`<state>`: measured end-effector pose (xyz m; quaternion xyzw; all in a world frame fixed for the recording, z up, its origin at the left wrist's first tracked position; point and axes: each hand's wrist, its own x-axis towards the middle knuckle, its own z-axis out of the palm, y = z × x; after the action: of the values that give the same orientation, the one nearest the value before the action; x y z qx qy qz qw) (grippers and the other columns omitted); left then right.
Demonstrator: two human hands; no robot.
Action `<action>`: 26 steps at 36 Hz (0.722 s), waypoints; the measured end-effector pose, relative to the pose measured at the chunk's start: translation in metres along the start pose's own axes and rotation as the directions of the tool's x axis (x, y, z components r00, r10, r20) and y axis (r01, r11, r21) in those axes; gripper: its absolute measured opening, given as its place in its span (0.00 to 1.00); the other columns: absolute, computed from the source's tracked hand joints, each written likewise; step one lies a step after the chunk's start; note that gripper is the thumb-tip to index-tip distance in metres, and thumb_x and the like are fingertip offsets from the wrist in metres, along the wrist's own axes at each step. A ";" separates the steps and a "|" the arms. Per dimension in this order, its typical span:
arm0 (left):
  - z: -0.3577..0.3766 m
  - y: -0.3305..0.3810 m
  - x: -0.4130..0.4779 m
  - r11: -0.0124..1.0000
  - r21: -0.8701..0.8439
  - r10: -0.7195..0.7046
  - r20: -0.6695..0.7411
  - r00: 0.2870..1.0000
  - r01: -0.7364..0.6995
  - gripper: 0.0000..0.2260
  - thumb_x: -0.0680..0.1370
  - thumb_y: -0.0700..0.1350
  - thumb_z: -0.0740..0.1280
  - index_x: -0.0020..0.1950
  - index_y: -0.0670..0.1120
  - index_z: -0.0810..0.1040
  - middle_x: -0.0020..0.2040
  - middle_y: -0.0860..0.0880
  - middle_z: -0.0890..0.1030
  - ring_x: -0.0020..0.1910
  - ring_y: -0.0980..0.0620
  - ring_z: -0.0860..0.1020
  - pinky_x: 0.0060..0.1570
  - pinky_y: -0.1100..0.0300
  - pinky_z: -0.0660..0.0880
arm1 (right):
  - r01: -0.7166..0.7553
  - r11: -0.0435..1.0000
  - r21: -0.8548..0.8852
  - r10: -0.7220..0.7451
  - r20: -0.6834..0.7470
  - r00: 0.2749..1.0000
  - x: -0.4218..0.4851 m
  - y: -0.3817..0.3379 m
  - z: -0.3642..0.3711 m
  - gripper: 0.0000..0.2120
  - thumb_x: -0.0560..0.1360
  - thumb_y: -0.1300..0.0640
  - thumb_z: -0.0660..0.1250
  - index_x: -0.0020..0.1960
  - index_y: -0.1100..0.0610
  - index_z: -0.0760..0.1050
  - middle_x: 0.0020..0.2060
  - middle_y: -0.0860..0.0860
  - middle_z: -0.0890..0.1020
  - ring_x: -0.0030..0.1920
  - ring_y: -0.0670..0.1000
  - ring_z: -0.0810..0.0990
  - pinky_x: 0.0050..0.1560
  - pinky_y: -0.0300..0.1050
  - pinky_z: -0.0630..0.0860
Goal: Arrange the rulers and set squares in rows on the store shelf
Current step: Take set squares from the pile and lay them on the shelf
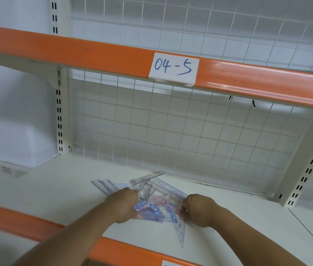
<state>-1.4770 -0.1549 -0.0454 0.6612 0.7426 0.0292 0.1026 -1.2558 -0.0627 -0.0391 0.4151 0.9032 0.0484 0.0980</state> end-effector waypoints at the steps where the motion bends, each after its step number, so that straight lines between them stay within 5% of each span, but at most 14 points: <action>1: -0.001 0.000 0.000 1.000 -0.005 -0.002 -0.002 1.000 0.002 0.18 0.77 0.54 0.67 0.60 0.45 0.72 0.57 0.48 0.74 0.51 0.50 0.73 0.47 0.59 0.68 | -0.001 1.000 -0.007 0.001 0.005 1.000 -0.001 0.000 -0.001 0.19 0.80 0.46 0.56 0.60 0.57 0.76 0.56 0.54 0.79 0.56 0.54 0.76 0.51 0.45 0.72; 6: -0.005 -0.003 0.000 1.000 -0.003 -0.010 -0.005 1.000 0.010 0.13 0.76 0.54 0.67 0.47 0.48 0.67 0.47 0.50 0.73 0.47 0.51 0.72 0.42 0.61 0.66 | -0.007 1.000 -0.016 0.006 -0.024 1.000 -0.003 -0.001 -0.002 0.16 0.77 0.47 0.59 0.50 0.58 0.77 0.39 0.51 0.74 0.43 0.51 0.71 0.36 0.40 0.66; 9: -0.007 -0.005 0.001 1.000 -0.004 -0.013 -0.004 1.000 0.013 0.13 0.76 0.54 0.68 0.43 0.48 0.67 0.42 0.51 0.72 0.44 0.51 0.72 0.40 0.61 0.66 | -0.010 1.000 -0.001 0.010 -0.028 1.000 -0.005 -0.003 -0.002 0.16 0.75 0.48 0.61 0.32 0.55 0.66 0.29 0.48 0.66 0.40 0.52 0.69 0.29 0.37 0.59; 11: -0.007 -0.007 0.002 1.000 -0.004 -0.011 0.000 1.000 0.011 0.13 0.75 0.55 0.69 0.43 0.49 0.69 0.40 0.53 0.71 0.44 0.51 0.72 0.41 0.61 0.66 | -0.007 1.000 0.008 0.007 -0.022 1.000 -0.005 -0.004 -0.002 0.19 0.75 0.49 0.62 0.29 0.53 0.60 0.28 0.47 0.64 0.36 0.53 0.69 0.29 0.36 0.58; 14: -0.008 -0.007 0.002 1.000 0.024 -0.010 0.009 1.000 0.010 0.12 0.74 0.54 0.70 0.45 0.47 0.71 0.38 0.51 0.71 0.42 0.50 0.72 0.36 0.62 0.64 | 0.000 1.000 0.002 0.000 -0.018 1.000 -0.005 -0.006 -0.004 0.18 0.74 0.51 0.62 0.30 0.53 0.59 0.29 0.47 0.64 0.37 0.53 0.68 0.28 0.37 0.58; 20: -0.007 -0.008 0.001 0.998 0.061 0.022 0.031 0.999 -0.024 0.19 0.76 0.51 0.67 0.32 0.48 0.62 0.30 0.51 0.64 0.28 0.56 0.63 0.28 0.63 0.56 | 0.022 1.000 -0.002 -0.022 -0.005 1.000 -0.008 -0.007 -0.006 0.16 0.74 0.52 0.63 0.31 0.53 0.61 0.29 0.48 0.65 0.37 0.53 0.69 0.28 0.37 0.58; 26: -0.012 -0.009 -0.004 0.995 0.098 0.027 0.037 0.999 -0.030 0.12 0.77 0.53 0.66 0.43 0.46 0.69 0.46 0.48 0.70 0.41 0.49 0.71 0.38 0.60 0.65 | 0.014 0.999 -0.031 -0.015 -0.043 0.999 -0.006 -0.008 -0.005 0.15 0.74 0.47 0.62 0.50 0.57 0.76 0.32 0.47 0.65 0.42 0.52 0.70 0.31 0.38 0.60</action>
<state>-1.4874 -0.1589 -0.0343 0.6764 0.7317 -0.0175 0.0826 -1.2589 -0.0727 -0.0351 0.4058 0.9072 0.0706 0.0854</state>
